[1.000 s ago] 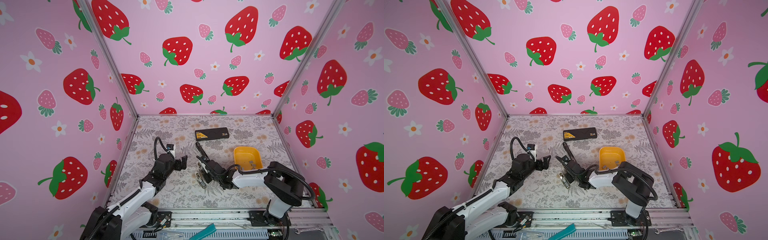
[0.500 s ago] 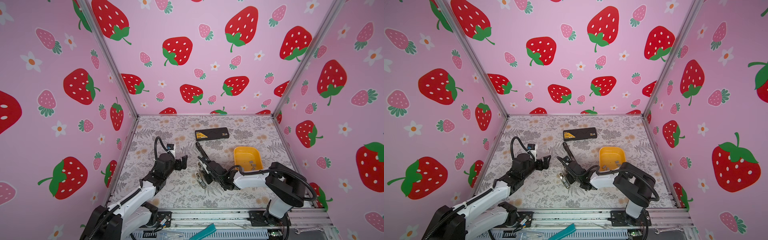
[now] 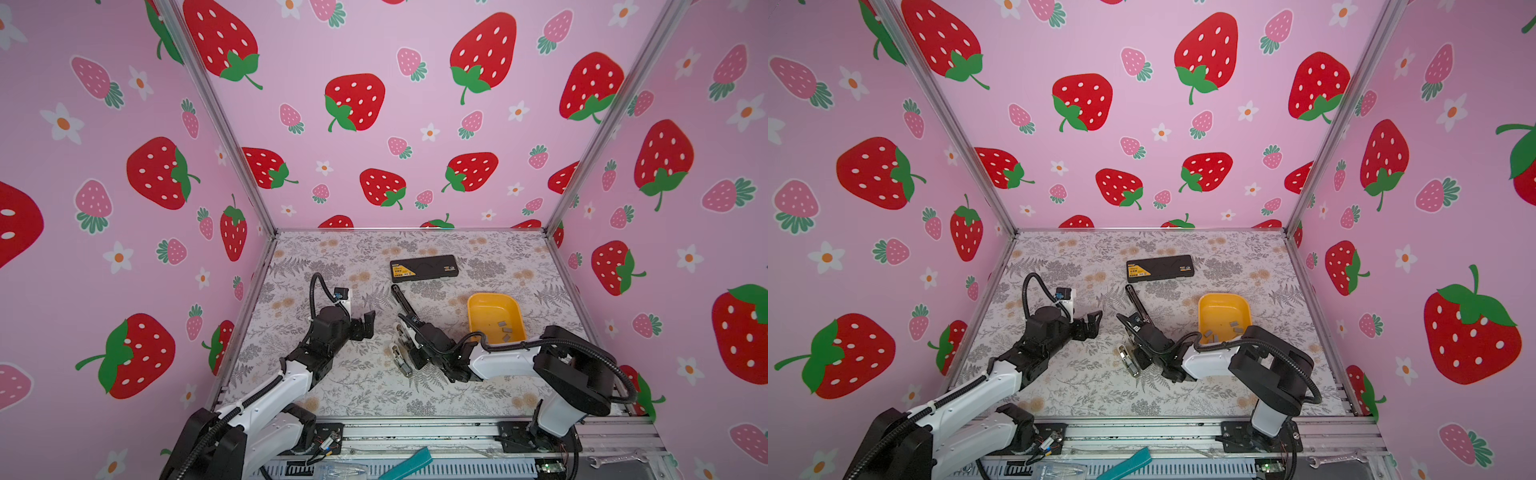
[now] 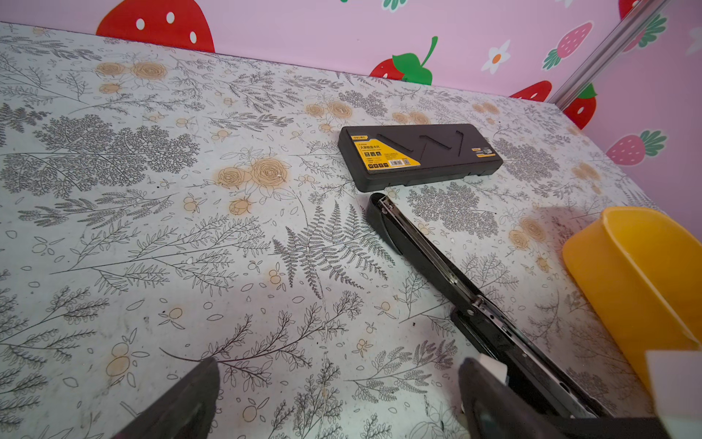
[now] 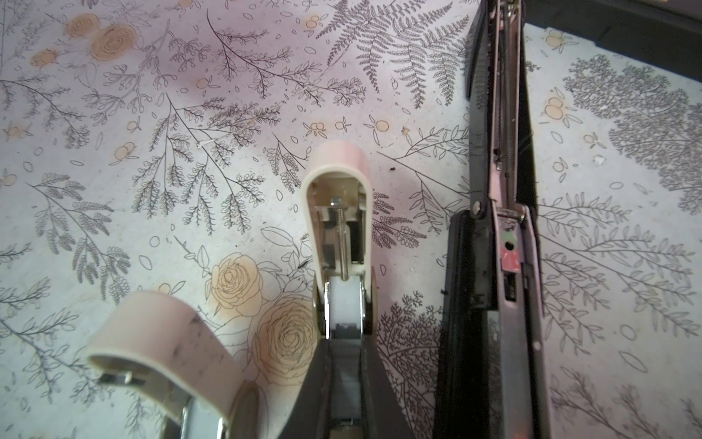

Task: Load the staples into the stapler

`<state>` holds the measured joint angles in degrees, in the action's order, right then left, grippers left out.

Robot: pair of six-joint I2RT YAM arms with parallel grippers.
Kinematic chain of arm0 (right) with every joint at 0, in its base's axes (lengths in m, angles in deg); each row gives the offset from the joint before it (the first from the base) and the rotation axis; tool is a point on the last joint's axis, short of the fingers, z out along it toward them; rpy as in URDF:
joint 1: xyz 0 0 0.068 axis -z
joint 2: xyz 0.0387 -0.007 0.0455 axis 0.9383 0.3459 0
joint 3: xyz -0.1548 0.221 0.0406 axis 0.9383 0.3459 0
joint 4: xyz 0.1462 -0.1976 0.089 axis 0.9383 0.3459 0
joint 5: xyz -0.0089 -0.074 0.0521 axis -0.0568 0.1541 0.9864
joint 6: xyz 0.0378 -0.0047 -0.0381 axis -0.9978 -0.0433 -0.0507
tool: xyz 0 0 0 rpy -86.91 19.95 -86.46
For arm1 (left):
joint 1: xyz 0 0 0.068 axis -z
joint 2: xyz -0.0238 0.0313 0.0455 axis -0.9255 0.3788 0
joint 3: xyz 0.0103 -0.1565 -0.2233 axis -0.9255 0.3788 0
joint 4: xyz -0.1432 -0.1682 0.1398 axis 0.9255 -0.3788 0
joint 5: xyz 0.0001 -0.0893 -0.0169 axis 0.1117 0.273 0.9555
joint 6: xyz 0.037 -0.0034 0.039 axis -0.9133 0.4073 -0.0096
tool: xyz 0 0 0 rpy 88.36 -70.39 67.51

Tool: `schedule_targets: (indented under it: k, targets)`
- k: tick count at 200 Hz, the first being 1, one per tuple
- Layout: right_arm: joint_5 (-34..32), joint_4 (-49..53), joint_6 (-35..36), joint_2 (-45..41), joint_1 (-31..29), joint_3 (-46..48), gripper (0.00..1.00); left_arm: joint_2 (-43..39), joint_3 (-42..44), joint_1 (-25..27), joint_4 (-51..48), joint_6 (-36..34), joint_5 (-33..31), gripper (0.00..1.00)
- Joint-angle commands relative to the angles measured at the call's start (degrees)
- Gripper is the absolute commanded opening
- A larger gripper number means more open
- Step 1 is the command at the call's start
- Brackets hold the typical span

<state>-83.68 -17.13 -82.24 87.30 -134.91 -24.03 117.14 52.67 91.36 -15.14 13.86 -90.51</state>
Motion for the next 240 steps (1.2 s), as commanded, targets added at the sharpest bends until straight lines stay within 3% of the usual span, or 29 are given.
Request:
schedule_targets:
  k: [1,41,102,153,191,240]
  targets:
    - [0.5,2.3,-0.3,-0.9,-0.3,1.2,0.19,-0.1,-2.5,-0.3,1.1,0.2,0.2,0.99]
    - [0.4,2.8,0.0,-1.8,-0.4,0.6,0.26,-0.1,-2.5,-0.2,1.0,0.3,0.3,0.99]
    - [-1.2,6.7,0.0,-8.1,-0.4,-0.7,0.27,-0.1,-2.4,-0.3,1.1,0.5,0.8,0.99]
    - [-13.6,19.7,-2.2,-22.9,1.1,-3.6,0.24,-0.5,-2.5,-0.3,0.0,0.2,0.0,0.99]
    - [-20.5,36.6,-9.5,-28.4,12.1,-7.8,0.21,-1.5,-2.0,-0.2,-0.1,0.2,0.3,0.99]
    - [-7.6,41.8,-13.8,-32.0,34.2,-2.6,0.22,-2.4,-1.8,-0.2,-0.7,0.3,0.3,0.99]
